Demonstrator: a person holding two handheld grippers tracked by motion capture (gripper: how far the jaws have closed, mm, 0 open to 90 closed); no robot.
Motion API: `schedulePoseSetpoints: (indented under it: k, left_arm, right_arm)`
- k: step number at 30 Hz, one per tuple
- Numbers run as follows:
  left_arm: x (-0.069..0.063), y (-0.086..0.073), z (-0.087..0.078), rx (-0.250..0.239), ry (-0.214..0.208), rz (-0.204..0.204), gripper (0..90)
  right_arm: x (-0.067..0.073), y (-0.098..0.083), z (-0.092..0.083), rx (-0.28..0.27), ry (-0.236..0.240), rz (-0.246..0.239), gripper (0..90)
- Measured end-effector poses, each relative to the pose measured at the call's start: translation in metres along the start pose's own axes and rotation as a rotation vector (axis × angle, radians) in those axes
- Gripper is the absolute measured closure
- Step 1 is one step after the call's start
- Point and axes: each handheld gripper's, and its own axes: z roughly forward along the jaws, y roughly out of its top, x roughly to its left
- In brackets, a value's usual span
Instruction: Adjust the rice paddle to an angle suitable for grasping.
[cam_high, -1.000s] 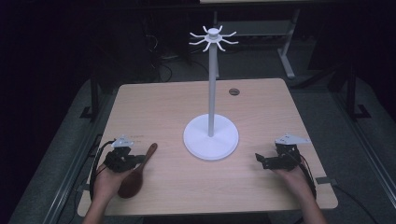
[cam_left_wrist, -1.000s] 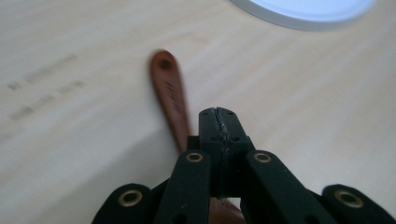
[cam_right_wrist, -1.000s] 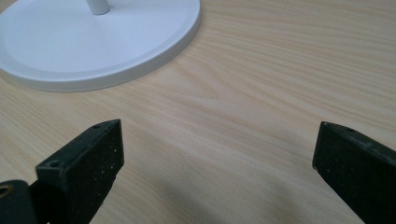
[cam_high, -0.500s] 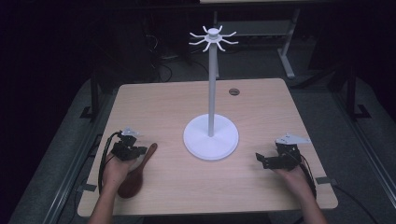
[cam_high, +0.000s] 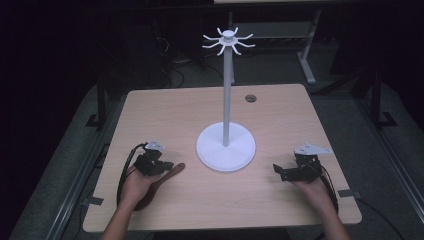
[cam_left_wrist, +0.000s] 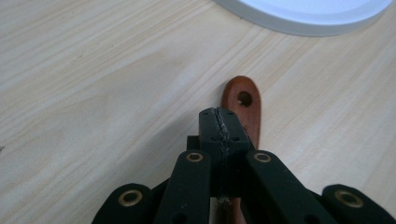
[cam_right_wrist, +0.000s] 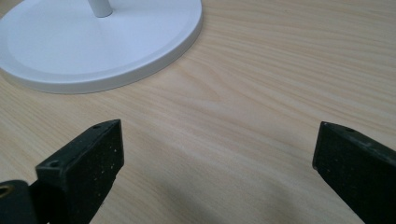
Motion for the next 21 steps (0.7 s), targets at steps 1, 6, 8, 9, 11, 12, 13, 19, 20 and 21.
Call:
schedulePoseSetpoints:
  k: [1,6,8,9,11,12,13,19,20,21]
  left_arm:
    - [0.0,0.0,-0.003,-0.001,0.0,0.015,89.7]
    - [-0.005,-0.001,-0.019,-0.01,-0.033,0.034,85.5]
    - [-0.005,-0.002,-0.025,0.02,-0.037,0.053,79.9]
    - [-0.005,-0.003,-0.027,0.027,-0.034,0.051,76.9]
    - [-0.003,-0.005,-0.031,0.054,-0.025,0.062,71.1]
    - [-0.001,-0.006,-0.033,0.067,-0.017,0.068,68.5]
    - [0.0,-0.006,-0.035,0.079,-0.012,0.072,66.5]
    - [0.004,-0.006,-0.043,0.144,0.008,0.098,54.5]
    - [0.003,-0.005,-0.044,0.15,0.008,0.093,51.8]
    - [0.003,-0.004,-0.044,0.154,0.003,0.092,49.2]
  right_arm:
    - [0.0,0.0,0.0,0.001,0.001,0.0,1.7]
    - [0.0,0.0,0.001,0.002,0.002,-0.004,1.7]
    - [0.0,0.0,0.0,0.002,0.002,-0.008,1.7]
    - [0.001,0.0,0.0,-0.001,0.002,-0.004,1.7]
    - [0.001,0.0,0.0,-0.003,0.002,-0.003,1.7]
    - [0.0,0.0,0.0,-0.003,0.003,-0.002,1.7]
    - [0.0,0.0,0.0,-0.001,0.004,0.0,1.7]
    - [0.0,0.0,0.0,0.0,0.004,-0.003,1.7]
    - [0.0,0.0,0.0,0.001,0.004,-0.001,1.7]
    - [0.0,0.0,0.001,0.002,0.004,0.003,1.7]
